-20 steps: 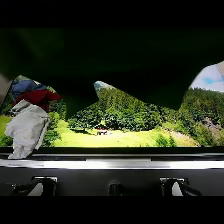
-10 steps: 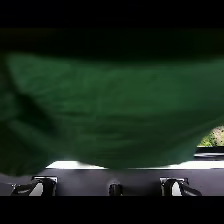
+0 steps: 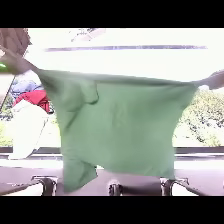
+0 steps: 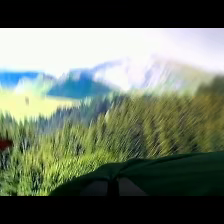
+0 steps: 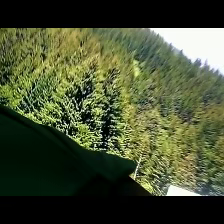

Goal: Fold the shirts.

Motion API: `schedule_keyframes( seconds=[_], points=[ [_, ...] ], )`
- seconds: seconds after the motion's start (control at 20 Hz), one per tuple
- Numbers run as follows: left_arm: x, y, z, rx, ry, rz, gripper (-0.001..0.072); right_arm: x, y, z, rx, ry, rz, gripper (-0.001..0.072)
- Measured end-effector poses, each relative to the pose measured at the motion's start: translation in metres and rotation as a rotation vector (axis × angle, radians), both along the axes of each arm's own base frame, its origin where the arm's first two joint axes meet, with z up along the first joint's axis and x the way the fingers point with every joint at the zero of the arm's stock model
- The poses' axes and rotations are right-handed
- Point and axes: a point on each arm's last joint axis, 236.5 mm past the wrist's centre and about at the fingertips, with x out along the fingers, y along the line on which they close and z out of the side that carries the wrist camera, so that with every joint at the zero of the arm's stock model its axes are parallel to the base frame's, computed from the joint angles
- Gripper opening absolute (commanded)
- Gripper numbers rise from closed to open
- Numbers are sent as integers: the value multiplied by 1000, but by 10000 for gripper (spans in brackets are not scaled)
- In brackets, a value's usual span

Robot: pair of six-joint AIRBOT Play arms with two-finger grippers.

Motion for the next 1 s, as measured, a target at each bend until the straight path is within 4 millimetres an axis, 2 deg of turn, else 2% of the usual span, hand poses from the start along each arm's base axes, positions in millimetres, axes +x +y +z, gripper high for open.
schedule_keyframes(
  seconds=[0.05, 0.15, 0.25, 0.35, 0.4, 0.5, 0.65, 0.75, 0.9, 1.0],
  points=[
    [14, 0, -42, -2, 69, -9, 27, 23, 5, -41, 4, 59, 8, 47],
    [42, -2, -117, -9, 159, -22, 27, 67, 19, -103, 9, 88, 10, 48],
    [66, -4, -165, -34, 192, -14, 27, 107, 30, -147, 13, 46, -19, 48],
    [91, -6, -187, -52, 170, -1, 26, 143, 31, -161, 21, -55, -75, 48],
    [102, -5, -191, -56, 147, 9, 27, 158, 29, -164, 29, -106, -110, 48],
    [124, -1, -188, -57, 84, 35, 27, 181, 23, -156, 51, -207, -168, 48],
    [137, 0, -188, -57, 50, 45, 27, 186, 19, -160, 70, -219, -202, 48],
    [132, 0, -186, -56, 68, 28, 27, 172, 21, -167, 68, -154, -188, 48],
    [102, 2, -175, -34, 153, -25, 27, 138, 23, -168, 17, -24, -107, 49],
    [71, 4, -179, -7, 270, -60, 27, 105, 25, -176, -16, 108, -44, 49]
  ],
)
